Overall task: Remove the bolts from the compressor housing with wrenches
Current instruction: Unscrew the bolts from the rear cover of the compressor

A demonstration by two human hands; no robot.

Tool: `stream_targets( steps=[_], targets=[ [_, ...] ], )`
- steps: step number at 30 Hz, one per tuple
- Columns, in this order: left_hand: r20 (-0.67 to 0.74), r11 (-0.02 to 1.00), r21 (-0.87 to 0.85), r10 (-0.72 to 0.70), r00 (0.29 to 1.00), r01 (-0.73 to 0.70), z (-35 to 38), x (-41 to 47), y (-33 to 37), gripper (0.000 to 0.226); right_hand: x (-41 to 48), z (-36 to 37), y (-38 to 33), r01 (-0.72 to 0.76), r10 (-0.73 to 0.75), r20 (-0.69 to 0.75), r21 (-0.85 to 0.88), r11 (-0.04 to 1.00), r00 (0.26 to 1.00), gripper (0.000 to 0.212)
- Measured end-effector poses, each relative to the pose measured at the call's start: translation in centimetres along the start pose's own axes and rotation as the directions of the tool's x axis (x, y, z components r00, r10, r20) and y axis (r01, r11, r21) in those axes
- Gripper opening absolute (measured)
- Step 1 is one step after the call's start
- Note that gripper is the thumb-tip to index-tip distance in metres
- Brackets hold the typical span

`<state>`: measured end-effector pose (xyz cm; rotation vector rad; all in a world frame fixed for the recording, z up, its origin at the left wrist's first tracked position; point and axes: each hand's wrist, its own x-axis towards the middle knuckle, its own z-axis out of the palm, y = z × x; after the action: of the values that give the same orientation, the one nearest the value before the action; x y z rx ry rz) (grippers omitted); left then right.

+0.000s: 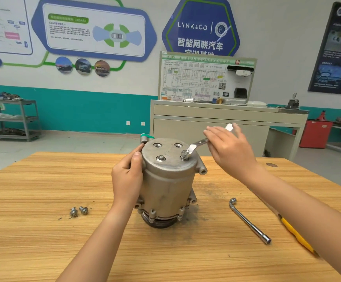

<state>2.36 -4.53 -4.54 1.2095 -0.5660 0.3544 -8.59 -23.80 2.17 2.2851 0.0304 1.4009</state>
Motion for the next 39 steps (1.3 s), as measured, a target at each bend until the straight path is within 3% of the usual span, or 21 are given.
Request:
stream_targets(
  steps=[4, 7, 8, 10, 12, 14, 15, 19, 23, 27, 35, 39],
  targets=[
    [0.036, 0.999, 0.028, 0.018, 0.999, -0.019, 0.6, -0.1, 0.0, 0.029, 3.7, 2.5, -0.4, 0.100, -0.109, 0.057, 0.138, 0.985, 0.992, 0.023],
    [0.028, 0.999, 0.029, 0.024, 0.999, -0.025, 0.9, -0.1, 0.2, 0.029, 4.9, 3.4, -0.3, 0.247, -0.256, 0.064, 0.121, 0.961, 0.964, 0.025],
    [0.026, 0.999, 0.028, 0.022, 0.999, -0.023, 1.0, -0.1, 0.2, 0.030, 4.9, 3.2, -0.2, 0.239, -0.246, 0.052, 0.115, 0.964, 0.968, 0.020],
    [0.020, 0.999, 0.026, 0.021, 1.000, -0.021, 0.9, -0.2, 0.0, 0.030, 4.7, 2.4, -0.1, 0.003, -0.003, 0.000, 0.196, 0.981, 1.000, 0.023],
    [0.002, 1.000, 0.021, 0.020, 1.000, -0.020, 0.9, -0.3, 0.0, 0.030, 4.5, 0.9, 0.1, -0.352, 0.365, 0.026, 0.334, 0.874, 0.931, 0.034],
    [-0.016, 1.000, 0.010, 0.018, 1.000, -0.018, 1.0, -0.6, 0.2, 0.030, 3.8, -1.3, 0.3, -0.495, 0.506, 0.113, 0.471, 0.731, 0.855, 0.027],
    [-0.018, 1.000, 0.010, 0.020, 1.000, -0.020, 1.1, -0.7, 0.2, 0.030, 3.2, -2.7, 0.3, -0.507, 0.495, 0.159, 0.462, 0.728, 0.854, 0.025],
    [-0.027, 0.997, 0.047, 0.056, 0.998, -0.055, 1.4, -1.2, 0.2, 0.028, -0.2, -7.9, -1.4, -0.338, 0.296, 0.422, 0.025, 0.941, 0.857, 0.023],
    [-0.048, 0.997, 0.054, 0.066, 0.997, -0.063, 1.6, -1.4, 0.3, 0.028, -1.7, -9.8, -3.3, -0.197, 0.293, 0.561, -0.226, 0.954, 0.774, 0.022],
    [-0.050, 0.997, 0.048, 0.061, 0.997, -0.058, 1.6, -1.4, 0.4, 0.028, -1.1, -9.7, -4.1, -0.168, 0.316, 0.635, -0.283, 0.944, 0.705, 0.037],
    [-0.065, 0.998, 0.034, 0.051, 0.997, -0.049, 1.9, -1.7, 0.7, 0.028, 0.3, -10.3, -5.9, 0.007, 0.192, 0.701, -0.271, 0.963, 0.687, 0.056],
    [-0.063, 0.999, 0.026, 0.045, 0.997, -0.044, 1.8, -1.6, 0.5, 0.029, 0.0, -10.4, -7.1, 0.011, 0.185, 0.700, -0.266, 0.964, 0.690, 0.061]
  ],
)
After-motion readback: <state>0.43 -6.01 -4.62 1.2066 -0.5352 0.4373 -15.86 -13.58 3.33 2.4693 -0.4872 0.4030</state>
